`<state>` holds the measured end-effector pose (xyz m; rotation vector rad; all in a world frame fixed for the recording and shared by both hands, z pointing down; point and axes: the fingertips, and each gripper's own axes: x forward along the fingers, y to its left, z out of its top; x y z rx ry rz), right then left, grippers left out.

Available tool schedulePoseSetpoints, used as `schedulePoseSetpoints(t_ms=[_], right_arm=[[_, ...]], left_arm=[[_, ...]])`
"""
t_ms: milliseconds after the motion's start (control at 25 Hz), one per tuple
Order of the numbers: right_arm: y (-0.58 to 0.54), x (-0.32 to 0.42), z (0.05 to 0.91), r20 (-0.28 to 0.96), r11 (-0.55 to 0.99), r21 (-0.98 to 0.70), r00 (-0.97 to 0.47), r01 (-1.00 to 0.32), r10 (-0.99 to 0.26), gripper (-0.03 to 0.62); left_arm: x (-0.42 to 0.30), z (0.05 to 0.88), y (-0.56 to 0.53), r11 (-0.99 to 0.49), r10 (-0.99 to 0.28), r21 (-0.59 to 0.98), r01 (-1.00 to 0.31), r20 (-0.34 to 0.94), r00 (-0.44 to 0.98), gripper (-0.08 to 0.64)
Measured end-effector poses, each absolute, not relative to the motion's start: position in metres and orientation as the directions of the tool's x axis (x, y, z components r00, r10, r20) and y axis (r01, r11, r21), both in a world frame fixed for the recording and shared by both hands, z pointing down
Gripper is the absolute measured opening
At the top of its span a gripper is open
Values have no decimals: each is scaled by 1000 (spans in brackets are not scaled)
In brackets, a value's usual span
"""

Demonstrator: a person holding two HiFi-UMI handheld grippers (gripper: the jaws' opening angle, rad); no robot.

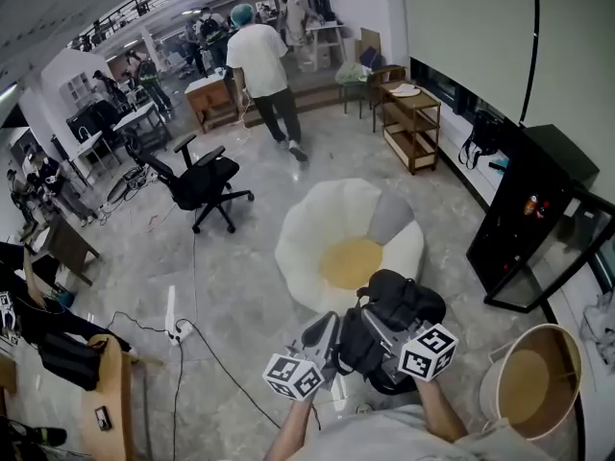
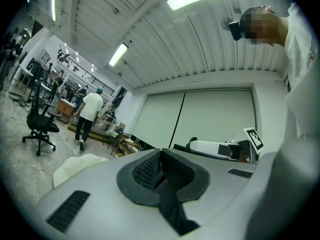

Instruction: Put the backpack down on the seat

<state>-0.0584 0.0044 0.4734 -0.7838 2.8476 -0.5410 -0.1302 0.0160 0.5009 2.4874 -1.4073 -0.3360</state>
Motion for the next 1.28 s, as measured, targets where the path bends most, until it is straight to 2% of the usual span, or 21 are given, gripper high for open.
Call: schedulePoseSetpoints(t_ms=[680,1280], right_arm=[[0,-50,504,3,792,-415,-871,-448,-491,57],[-138,-65,525,22,779,-439,-872,-448,-489,57]], left_arm=[[-105,526,-1,-493,-854,377,-784,-40,518,38],[-117,533,-140,-494,-850,384,-780,-25,526,38]])
